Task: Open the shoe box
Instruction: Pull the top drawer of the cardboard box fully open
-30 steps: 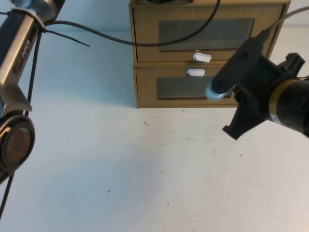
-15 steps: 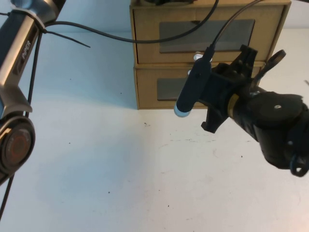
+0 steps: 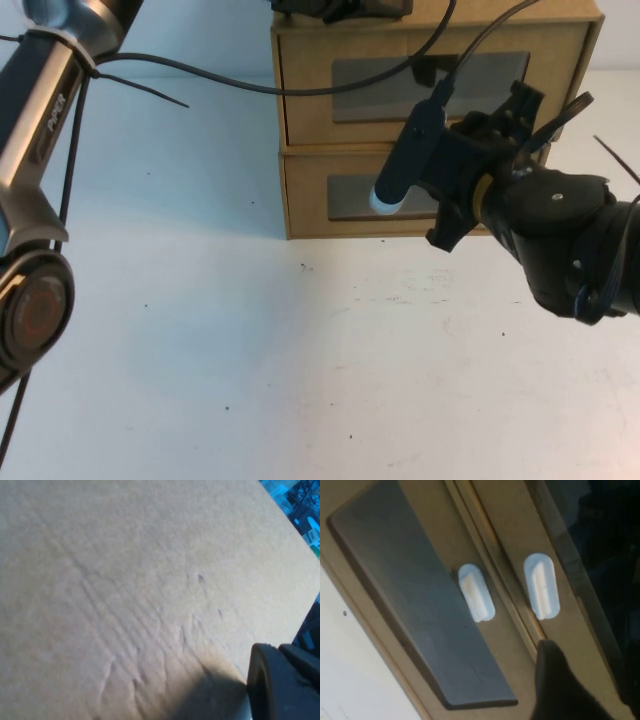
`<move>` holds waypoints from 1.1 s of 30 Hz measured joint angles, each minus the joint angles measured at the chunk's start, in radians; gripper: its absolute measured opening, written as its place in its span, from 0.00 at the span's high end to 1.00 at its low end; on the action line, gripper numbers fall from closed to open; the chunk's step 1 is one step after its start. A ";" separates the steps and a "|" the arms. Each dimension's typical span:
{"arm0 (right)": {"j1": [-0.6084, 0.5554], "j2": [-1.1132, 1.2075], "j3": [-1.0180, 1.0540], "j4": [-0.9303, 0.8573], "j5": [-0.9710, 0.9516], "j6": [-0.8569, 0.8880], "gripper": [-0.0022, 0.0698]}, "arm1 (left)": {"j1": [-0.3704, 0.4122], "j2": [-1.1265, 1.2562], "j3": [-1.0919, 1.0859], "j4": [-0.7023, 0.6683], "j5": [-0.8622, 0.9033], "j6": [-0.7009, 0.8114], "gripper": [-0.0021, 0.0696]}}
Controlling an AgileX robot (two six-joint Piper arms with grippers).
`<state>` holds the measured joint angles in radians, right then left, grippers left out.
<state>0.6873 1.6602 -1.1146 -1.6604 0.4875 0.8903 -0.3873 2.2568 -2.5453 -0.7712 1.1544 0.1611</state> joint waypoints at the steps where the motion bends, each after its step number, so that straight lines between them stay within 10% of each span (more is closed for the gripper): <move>1: -0.010 0.000 0.000 -0.002 -0.005 0.000 0.61 | 0.000 0.000 0.000 0.000 0.000 0.002 0.98; 33: -0.029 0.140 -0.150 -0.003 -0.063 0.000 0.69 | 0.039 -0.002 0.000 -0.041 0.030 -0.009 0.98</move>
<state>0.6585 1.8005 -1.2651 -1.6636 0.4242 0.8903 -0.3479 2.2551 -2.5453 -0.8119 1.1843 0.1520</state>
